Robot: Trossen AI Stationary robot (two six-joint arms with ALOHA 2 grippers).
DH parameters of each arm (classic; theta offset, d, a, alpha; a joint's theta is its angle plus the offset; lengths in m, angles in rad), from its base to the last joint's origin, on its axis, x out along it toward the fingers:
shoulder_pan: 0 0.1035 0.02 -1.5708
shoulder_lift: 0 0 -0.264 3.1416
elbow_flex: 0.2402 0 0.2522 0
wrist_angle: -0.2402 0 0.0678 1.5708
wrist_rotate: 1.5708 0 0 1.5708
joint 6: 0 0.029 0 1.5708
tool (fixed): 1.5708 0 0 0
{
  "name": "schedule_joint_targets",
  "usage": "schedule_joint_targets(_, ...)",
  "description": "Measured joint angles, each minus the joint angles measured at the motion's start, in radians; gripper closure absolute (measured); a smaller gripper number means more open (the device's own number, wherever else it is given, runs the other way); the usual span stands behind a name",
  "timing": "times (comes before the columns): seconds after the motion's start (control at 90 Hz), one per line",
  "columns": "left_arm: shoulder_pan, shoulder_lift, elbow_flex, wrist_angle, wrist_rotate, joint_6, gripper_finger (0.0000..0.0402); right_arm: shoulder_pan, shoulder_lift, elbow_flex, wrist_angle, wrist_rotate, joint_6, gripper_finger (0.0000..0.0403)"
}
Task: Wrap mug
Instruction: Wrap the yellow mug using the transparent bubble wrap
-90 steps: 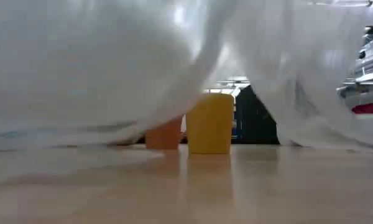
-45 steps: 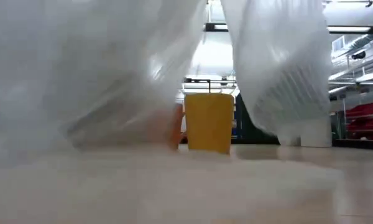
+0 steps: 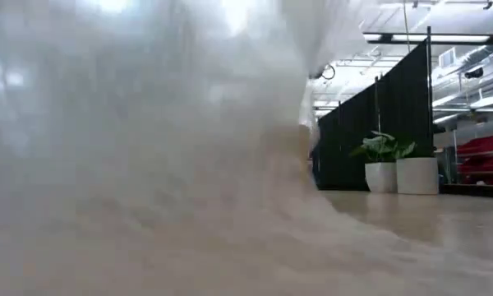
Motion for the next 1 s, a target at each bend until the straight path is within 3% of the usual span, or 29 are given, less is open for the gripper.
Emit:
schedule_joint_targets(0.133,0.021,-0.002,0.039,0.001,0.009,0.0,0.0402,-0.013,0.0,0.0,0.0,-0.01,0.0,0.011)
schedule_joint_targets(0.289,0.072,0.0,0.006,-0.18,0.01,-0.096,0.0402,-0.02,0.033,0.0,0.007,-0.019,0.006,0.011)
schedule_joint_targets(0.533,0.211,0.002,-0.318,-0.115,0.022,-0.26,0.0383,-0.031,0.116,0.0,0.01,-0.034,0.008,0.011)
schedule_joint_targets(0.744,0.315,0.002,-0.588,0.072,0.225,-0.396,0.0327,-0.071,0.21,-0.001,0.012,-0.078,0.039,0.011)
schedule_joint_targets(0.867,0.33,0.002,-0.628,-0.063,0.252,-0.452,0.0291,-0.11,0.312,-0.001,0.054,-0.145,0.06,0.011)
schedule_joint_targets(1.0,0.325,0.002,-0.552,-0.297,0.253,-0.53,0.0268,-0.16,0.451,-0.001,0.154,-0.22,0.059,0.011)
